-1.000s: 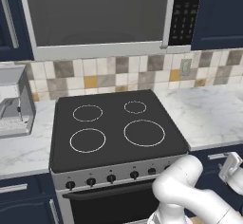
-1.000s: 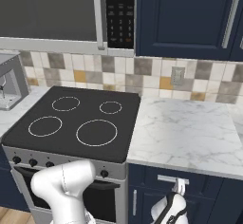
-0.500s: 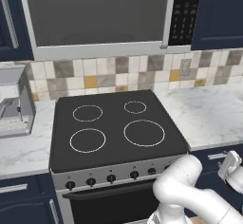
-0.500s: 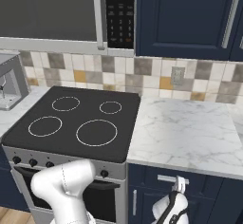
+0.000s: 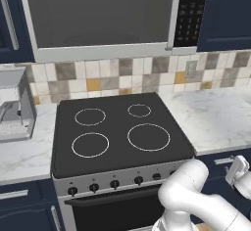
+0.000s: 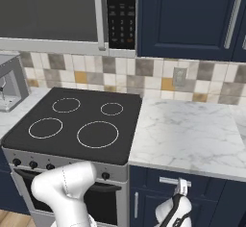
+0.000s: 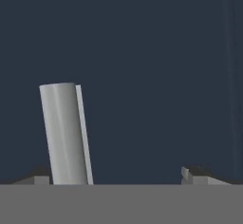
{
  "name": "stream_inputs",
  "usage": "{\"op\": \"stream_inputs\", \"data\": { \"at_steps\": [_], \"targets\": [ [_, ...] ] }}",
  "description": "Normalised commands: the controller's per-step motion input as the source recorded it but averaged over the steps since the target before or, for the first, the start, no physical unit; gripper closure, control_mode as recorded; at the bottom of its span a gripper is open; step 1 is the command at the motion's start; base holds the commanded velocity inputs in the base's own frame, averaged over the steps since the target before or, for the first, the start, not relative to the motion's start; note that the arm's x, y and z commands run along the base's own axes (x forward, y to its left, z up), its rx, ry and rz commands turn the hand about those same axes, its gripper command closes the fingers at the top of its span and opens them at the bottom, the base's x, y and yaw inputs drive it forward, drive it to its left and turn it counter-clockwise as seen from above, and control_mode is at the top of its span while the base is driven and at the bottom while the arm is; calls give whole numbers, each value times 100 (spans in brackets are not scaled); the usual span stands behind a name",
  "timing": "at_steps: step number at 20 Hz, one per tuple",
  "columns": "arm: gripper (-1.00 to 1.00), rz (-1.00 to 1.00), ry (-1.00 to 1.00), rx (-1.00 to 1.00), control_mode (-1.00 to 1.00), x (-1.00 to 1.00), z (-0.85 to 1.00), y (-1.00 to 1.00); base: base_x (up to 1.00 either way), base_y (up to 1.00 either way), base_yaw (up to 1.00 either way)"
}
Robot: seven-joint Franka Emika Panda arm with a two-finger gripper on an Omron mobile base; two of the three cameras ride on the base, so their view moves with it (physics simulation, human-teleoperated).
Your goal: Take the pizza cutter from the drawer on the right and place it on the dining counter for cutting.
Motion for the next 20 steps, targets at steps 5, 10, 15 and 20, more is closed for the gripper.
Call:
{"op": "stream_inputs", "data": {
  "at_steps": [5, 10, 15, 20],
  "targets": [
    [-100, 0, -5, 0, -100, 27, -9, 0, 0, 0, 0],
    [-100, 0, -2, 0, -100, 0, -1, 0, 0, 0, 0],
    [-100, 0, 0, 0, -100, 0, 0, 0, 0, 0, 0],
    [100, 0, 0, 0, -100, 0, 0, 0, 0, 0, 0]
  ]
}}
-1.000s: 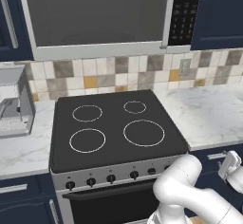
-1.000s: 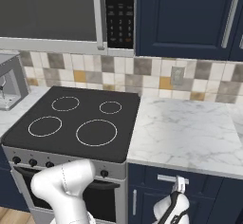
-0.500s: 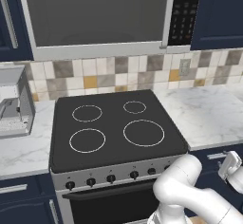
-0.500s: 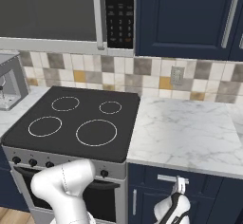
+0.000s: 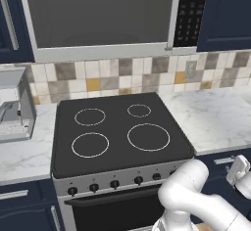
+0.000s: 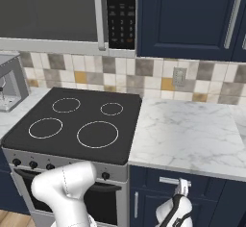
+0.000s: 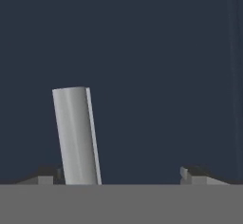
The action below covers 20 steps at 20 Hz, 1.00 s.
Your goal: Take the pizza cutter from the drawer on the right and place it on the dining counter for cutting.
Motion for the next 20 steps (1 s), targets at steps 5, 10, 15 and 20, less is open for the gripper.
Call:
{"op": "stream_inputs", "data": {
  "at_steps": [5, 10, 15, 20],
  "targets": [
    [100, 0, 0, 0, -100, 0, 0, 0, 0, 0, 0],
    [100, 0, 0, 0, -100, 0, 0, 0, 0, 0, 0],
    [100, 0, 0, 0, -100, 0, 0, 0, 0, 0, 0],
    [100, 0, 0, 0, -100, 0, 0, 0, 0, 0, 0]
  ]
}}
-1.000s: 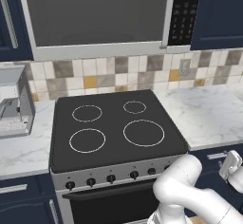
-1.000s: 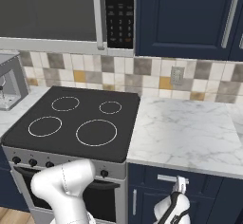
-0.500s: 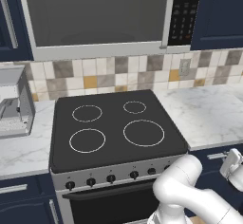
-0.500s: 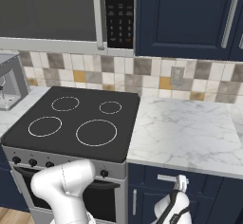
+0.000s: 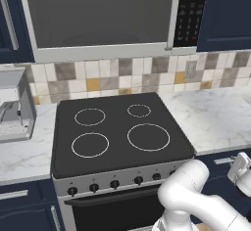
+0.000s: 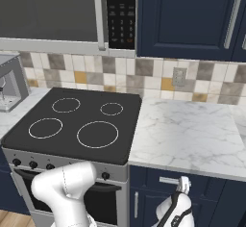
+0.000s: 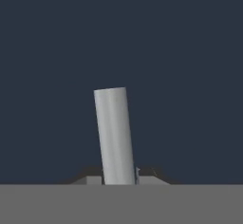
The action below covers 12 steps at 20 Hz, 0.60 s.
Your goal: Take the pizza cutter from the drawer on the right and place it on the dining counter for cutting.
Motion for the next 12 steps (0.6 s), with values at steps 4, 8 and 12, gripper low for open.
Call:
{"op": "stream_inputs", "data": {
  "at_steps": [4, 8, 12],
  "targets": [
    [100, 0, 4, 0, -100, -2, -6, -1, 0, 0, 0],
    [100, 0, 0, 0, -100, -32, -25, -20, 0, 0, 0],
    [100, 2, 1, 0, -100, -56, -23, -39, 0, 0, 0]
  ]
}}
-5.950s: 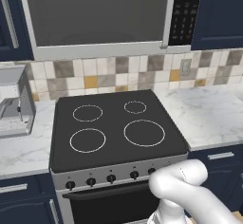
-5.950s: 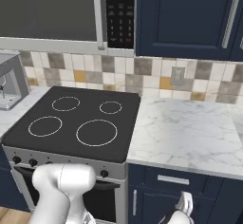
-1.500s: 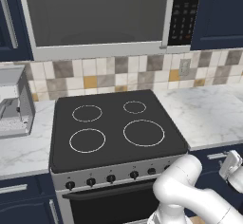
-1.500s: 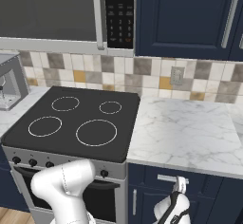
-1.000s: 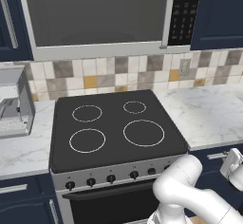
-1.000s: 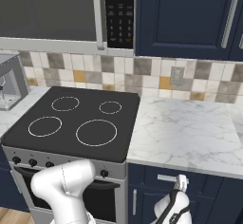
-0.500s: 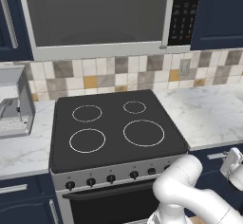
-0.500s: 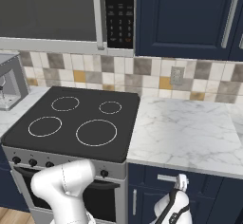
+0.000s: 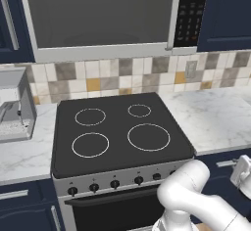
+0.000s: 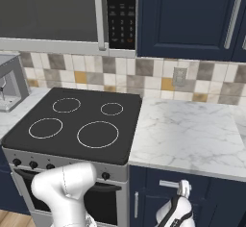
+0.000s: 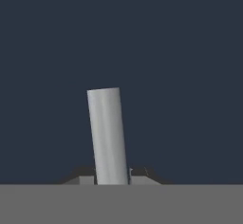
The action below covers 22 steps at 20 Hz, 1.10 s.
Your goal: Take the pizza cutter from the drawer on the right and place it on the dining counter for cutting.
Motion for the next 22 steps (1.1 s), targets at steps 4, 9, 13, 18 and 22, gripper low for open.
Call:
{"op": "stream_inputs", "data": {
  "at_steps": [4, 9, 13, 18, 22],
  "targets": [
    [100, 5, 0, 0, -100, -91, -25, -47, 0, 0, 0],
    [100, 3, 1, 0, -100, -91, -25, -41, 0, 0, 0],
    [100, 1, 4, 0, -100, -84, -19, -37, 0, 0, 0],
    [100, 1, 7, 0, -100, -79, -14, -38, 0, 0, 0],
    [100, 0, 9, 0, -100, -71, -13, -36, 0, 0, 0]
  ]
}}
